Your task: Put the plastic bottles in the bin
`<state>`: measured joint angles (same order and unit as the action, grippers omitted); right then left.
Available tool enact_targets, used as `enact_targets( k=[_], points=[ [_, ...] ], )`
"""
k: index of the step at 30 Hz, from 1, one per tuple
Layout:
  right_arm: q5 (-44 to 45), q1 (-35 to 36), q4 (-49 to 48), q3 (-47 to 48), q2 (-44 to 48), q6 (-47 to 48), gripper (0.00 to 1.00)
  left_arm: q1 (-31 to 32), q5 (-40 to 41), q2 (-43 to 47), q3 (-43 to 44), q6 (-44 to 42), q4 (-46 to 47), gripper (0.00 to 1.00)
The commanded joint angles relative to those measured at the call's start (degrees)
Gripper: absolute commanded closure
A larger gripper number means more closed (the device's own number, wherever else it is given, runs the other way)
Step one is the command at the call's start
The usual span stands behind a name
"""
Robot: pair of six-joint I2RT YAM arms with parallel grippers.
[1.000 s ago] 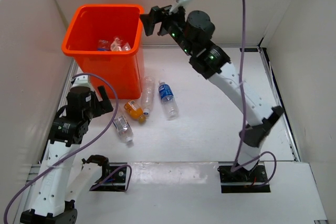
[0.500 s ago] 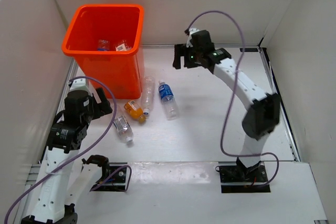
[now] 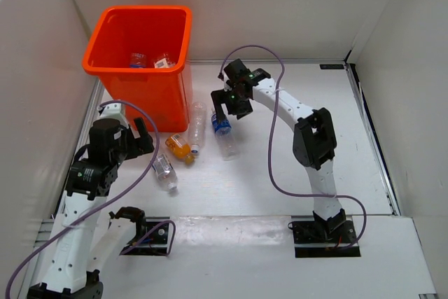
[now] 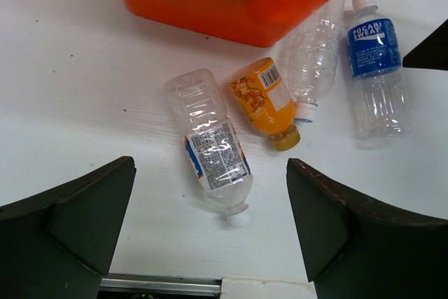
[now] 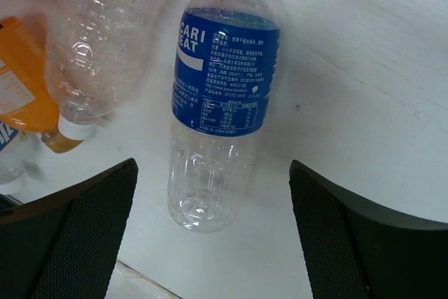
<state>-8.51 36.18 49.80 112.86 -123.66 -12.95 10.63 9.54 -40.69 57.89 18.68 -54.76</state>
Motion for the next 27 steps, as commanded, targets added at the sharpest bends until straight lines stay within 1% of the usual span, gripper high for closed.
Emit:
enact_targets(
  k=[1,7,14,17,21,23,26,27],
  points=[
    [-1.1,0.1,2.5,2.6,-1.7,0.0,0.10,0.1,-2.5,-0.4,-0.1,-0.8,1.4,0.00],
    [-0.6,0.8,6.1,4.7,-6.3,-0.7,0.10,0.0,-2.5,0.4,-0.6,-1.0,1.8,0.00],
    [-0.1,1.5,8.4,6.2,-8.5,0.1,0.10,0.0,-2.5,1.0,-0.8,-1.0,1.9,0.00],
    [0.3,1.8,9.6,6.9,-9.5,0.8,0.14,0.1,-2.7,1.1,-0.6,-1.2,1.8,0.00],
    [-0.1,1.9,10.4,7.1,-10.3,0.9,0.21,-0.1,-2.7,1.3,-0.7,-1.0,1.8,0.00],
    [0.0,1.8,10.3,6.8,-10.2,0.8,0.27,0.2,-2.6,1.4,-0.6,-1.3,1.7,0.00],
    [0.1,1.7,10.1,5.8,-9.3,0.6,0.40,0.0,-2.7,1.4,-0.7,-1.1,1.7,0.00],
    [-0.5,1.4,9.9,4.6,-9.1,0.6,0.50,0.1,-2.7,1.5,-0.7,-1.3,1.8,0.00]
  ],
)
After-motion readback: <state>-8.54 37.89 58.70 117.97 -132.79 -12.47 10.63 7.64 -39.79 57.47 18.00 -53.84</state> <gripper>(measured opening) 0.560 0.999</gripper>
